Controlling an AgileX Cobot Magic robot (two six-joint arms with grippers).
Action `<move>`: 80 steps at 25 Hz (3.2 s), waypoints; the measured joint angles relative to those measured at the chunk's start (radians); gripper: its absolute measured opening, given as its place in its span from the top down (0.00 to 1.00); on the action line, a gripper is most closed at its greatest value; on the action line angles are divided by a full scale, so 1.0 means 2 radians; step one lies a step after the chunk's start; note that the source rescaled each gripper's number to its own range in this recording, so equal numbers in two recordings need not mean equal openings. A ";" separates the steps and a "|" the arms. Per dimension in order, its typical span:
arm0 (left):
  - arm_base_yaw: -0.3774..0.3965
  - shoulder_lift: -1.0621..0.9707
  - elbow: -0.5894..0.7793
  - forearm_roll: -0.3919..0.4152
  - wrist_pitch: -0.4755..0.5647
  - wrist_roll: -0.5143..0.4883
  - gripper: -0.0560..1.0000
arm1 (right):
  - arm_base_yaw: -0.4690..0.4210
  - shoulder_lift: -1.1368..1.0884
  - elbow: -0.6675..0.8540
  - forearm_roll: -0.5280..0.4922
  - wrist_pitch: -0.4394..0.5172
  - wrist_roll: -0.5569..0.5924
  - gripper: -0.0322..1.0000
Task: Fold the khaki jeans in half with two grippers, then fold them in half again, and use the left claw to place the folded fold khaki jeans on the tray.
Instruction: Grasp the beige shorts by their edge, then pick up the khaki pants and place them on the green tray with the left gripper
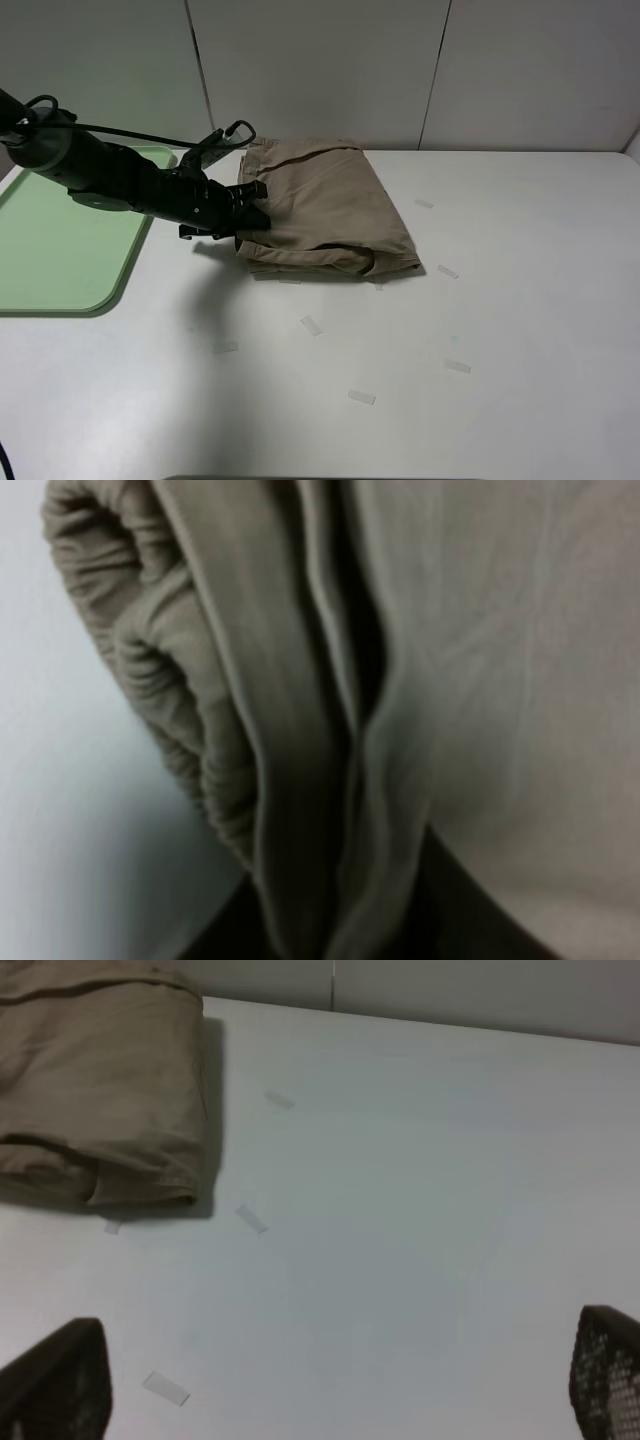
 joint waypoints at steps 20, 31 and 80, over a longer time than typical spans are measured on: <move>0.043 -0.043 -0.073 0.403 0.079 -0.260 0.90 | 0.000 0.000 0.000 0.000 0.000 0.000 0.00; 0.106 -0.124 -0.077 0.766 0.100 -0.483 0.91 | 0.000 0.000 0.000 0.003 0.000 0.000 0.00; 0.236 -0.181 -0.074 1.090 0.060 -0.614 0.21 | 0.000 0.000 0.000 0.003 0.000 0.000 0.00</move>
